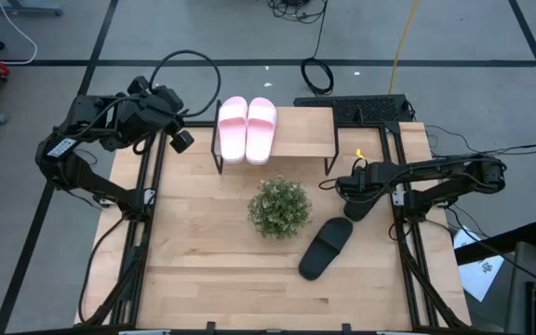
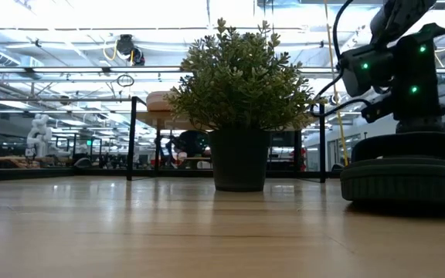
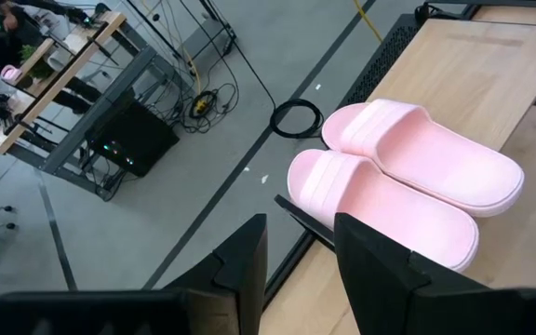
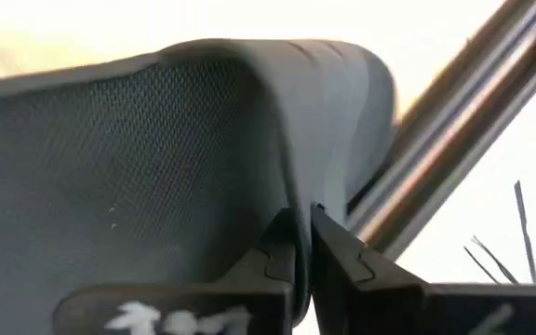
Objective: Pick and place slides into the shelf
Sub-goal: Put the top black slide on the shelf
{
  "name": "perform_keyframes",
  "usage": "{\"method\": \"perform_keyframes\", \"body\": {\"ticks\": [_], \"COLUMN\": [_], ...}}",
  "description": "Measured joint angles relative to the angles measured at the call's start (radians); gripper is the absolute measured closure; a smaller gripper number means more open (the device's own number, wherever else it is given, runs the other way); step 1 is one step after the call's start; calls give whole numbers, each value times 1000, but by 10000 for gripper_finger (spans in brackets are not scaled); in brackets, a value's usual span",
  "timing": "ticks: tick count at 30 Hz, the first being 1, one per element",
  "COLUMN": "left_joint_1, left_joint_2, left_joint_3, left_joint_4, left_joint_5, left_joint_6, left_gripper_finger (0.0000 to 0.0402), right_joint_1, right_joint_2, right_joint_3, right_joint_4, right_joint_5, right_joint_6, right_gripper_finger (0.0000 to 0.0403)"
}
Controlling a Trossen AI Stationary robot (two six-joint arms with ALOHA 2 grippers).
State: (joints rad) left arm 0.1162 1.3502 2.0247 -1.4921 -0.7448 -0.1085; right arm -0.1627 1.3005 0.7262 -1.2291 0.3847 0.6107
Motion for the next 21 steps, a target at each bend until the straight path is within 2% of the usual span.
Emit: {"method": "perform_keyframes", "body": {"ticks": [6,12,16,21], "left_joint_1": [0,0,0,0], "left_joint_2": [0,0,0,0], "left_joint_3": [0,0,0,0], "left_joint_4": [0,0,0,0], "left_joint_5": [0,0,0,-8], "left_joint_6": [2,6,9,9], "left_gripper_finger": [268,268,268,268], "right_joint_1": [0,0,0,1], "right_joint_2": [-6,-50,-78,-75], "right_joint_3": [134,308,449,650], "right_joint_4": [-204,-334,-341,-342], "right_joint_5": [-5,32,55,158], "right_joint_6": [-6,-13,-56,-138], "right_gripper_finger": [400,401,402,402]}}
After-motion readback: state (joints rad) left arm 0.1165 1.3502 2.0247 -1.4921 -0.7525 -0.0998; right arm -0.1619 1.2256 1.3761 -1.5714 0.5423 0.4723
